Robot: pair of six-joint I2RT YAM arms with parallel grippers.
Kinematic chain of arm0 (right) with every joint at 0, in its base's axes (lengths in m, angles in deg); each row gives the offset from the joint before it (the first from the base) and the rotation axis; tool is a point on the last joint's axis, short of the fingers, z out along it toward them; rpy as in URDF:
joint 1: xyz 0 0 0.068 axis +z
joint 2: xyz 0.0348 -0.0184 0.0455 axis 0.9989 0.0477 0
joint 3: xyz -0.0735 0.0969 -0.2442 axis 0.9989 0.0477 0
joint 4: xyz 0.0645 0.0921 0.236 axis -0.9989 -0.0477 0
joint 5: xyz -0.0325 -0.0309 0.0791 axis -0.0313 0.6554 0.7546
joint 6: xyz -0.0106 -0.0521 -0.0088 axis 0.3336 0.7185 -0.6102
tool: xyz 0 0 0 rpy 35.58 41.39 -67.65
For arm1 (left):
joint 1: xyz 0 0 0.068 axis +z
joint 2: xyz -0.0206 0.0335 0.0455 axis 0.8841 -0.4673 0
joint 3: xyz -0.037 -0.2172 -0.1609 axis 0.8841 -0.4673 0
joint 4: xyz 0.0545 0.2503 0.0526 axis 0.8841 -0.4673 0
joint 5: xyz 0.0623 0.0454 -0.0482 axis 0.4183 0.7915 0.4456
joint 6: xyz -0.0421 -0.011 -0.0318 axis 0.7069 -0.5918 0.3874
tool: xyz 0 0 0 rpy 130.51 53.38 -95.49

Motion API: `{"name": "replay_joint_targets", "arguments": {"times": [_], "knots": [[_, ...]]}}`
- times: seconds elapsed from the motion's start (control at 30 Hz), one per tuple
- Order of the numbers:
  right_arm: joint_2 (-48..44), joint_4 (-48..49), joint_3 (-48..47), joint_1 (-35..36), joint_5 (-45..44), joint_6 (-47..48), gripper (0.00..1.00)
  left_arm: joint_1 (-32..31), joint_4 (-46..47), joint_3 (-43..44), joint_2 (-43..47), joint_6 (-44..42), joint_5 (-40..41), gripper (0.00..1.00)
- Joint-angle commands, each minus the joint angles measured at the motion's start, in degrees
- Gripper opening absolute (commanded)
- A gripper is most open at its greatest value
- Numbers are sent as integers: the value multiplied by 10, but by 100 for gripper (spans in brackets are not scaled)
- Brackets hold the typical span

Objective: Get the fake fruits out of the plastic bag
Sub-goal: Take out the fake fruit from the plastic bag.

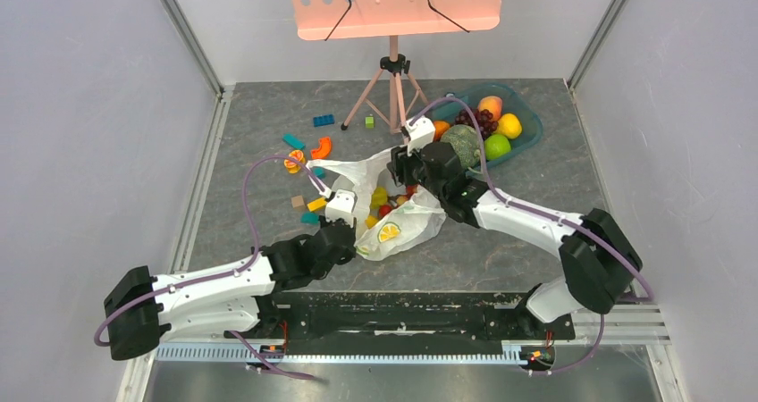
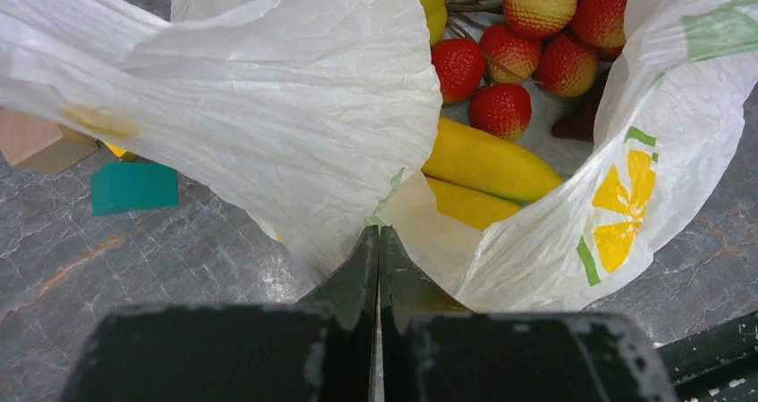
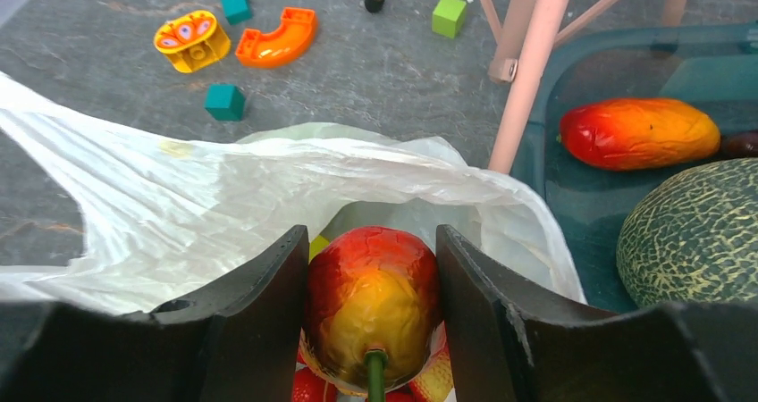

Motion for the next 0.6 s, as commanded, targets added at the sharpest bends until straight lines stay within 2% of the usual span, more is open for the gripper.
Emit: {"name": "replay_joint_targets", "arguments": {"times": [0.0,0.27,0.57], "knots": [[-54,-26,-9,-1,20,-7,41,3,0,-3,8,24,7,2],[-65,-140,-111,-20,37,-21,36,2,-5,5,3,23,-1,2],[-91,-166,-110,-93,79,-42,36,3,-20,4,17,22,3,2]]}}
